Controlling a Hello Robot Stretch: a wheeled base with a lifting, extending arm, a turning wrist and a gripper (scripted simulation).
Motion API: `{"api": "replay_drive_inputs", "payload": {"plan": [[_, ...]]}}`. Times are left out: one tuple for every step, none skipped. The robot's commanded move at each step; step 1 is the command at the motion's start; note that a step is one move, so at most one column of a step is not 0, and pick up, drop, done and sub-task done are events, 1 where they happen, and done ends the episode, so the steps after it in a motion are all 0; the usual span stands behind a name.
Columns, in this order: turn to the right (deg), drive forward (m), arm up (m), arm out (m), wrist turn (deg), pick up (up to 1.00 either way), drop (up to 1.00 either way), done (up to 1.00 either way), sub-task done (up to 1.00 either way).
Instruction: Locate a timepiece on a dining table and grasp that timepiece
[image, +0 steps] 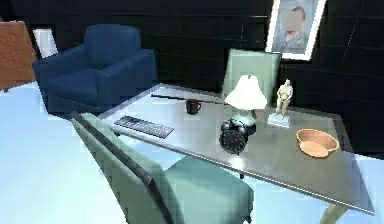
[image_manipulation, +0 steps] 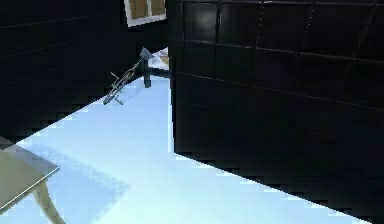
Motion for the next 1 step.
{"api": "replay_drive_inputs", "payload": {"plan": [[-45.0,0.00,0.00,0.00,0.0,0.00,0.00,0.00,0.00]]}}
